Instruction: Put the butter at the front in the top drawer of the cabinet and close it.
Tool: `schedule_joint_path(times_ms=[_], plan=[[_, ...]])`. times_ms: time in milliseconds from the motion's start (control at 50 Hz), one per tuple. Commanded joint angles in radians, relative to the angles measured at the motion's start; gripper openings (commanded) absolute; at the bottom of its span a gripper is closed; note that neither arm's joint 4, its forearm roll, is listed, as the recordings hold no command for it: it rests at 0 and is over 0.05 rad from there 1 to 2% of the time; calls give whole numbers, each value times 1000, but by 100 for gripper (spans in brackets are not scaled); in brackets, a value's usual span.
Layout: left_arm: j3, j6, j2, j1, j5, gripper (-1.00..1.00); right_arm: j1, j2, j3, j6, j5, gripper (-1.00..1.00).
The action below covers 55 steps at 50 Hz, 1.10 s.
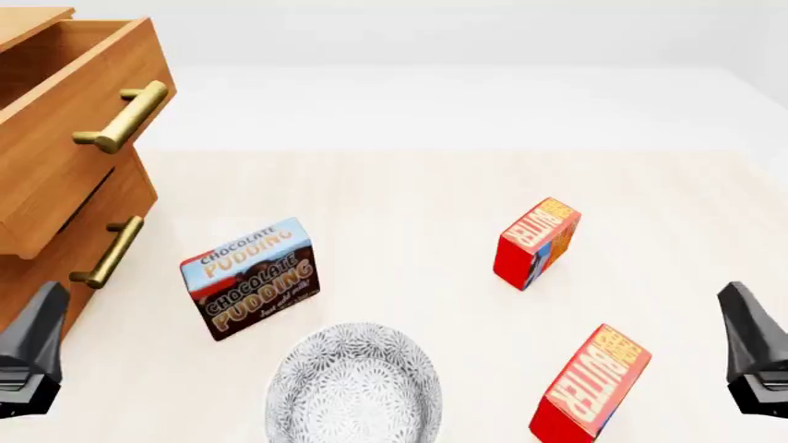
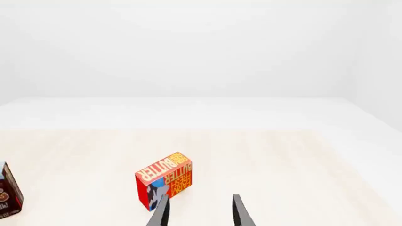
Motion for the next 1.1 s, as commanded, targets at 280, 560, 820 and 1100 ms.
schedule_joint_path(times_ms=[280,560,820,1100], plan=[[-2,0,6,0,-4,100,0,1,-5,-2,4,100],[-21,-86,-2,18,2,100,0,1,-5,-2,4,100],[-210,-163,169,60,156,100,0,1,-5,-2,3,100],[-496,-158,303,64,424,100,0,2,-5,-2,4,100]])
